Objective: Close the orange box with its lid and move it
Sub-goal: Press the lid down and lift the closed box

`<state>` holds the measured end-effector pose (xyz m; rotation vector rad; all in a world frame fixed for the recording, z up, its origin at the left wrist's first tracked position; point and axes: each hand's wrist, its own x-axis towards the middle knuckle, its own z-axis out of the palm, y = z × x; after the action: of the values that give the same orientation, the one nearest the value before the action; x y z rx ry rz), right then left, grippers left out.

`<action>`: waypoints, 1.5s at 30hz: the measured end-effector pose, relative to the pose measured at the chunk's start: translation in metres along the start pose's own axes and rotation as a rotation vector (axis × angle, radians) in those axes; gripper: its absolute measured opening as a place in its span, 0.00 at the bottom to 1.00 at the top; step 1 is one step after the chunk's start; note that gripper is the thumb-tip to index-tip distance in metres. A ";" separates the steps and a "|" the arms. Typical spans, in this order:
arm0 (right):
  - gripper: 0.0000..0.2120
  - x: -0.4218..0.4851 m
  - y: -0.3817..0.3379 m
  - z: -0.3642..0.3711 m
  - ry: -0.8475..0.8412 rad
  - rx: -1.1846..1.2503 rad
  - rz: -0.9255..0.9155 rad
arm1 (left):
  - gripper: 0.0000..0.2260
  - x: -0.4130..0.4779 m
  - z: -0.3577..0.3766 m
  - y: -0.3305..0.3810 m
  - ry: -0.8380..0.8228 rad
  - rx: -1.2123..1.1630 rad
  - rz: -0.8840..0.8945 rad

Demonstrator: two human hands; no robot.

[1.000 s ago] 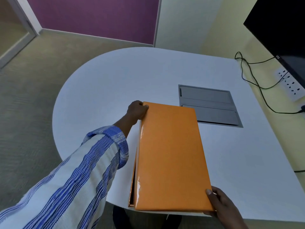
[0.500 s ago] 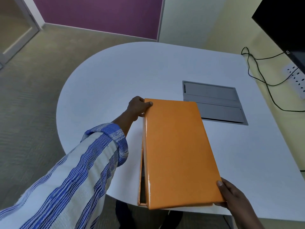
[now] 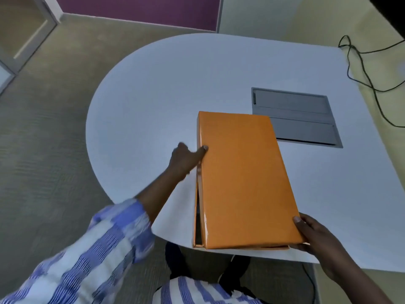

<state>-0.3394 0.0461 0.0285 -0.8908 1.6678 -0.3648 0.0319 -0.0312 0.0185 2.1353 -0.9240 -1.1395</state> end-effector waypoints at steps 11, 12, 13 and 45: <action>0.18 -0.007 0.000 0.003 0.005 0.029 -0.029 | 0.20 -0.103 0.019 -0.064 -0.072 -0.163 -0.038; 0.19 -0.007 0.001 0.004 0.011 0.040 -0.033 | 0.19 -0.104 0.020 -0.064 -0.064 -0.186 -0.038; 0.19 -0.007 0.002 0.005 0.020 0.049 -0.038 | 0.18 -0.105 0.020 -0.064 -0.055 -0.190 -0.032; 0.23 -0.003 0.037 0.004 -0.092 0.155 -0.159 | 0.13 -0.187 0.034 -0.116 0.045 -0.367 -0.192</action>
<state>-0.3488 0.0735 0.0056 -0.9127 1.4674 -0.5463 -0.0369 0.1805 0.0086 1.9641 -0.4529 -1.2395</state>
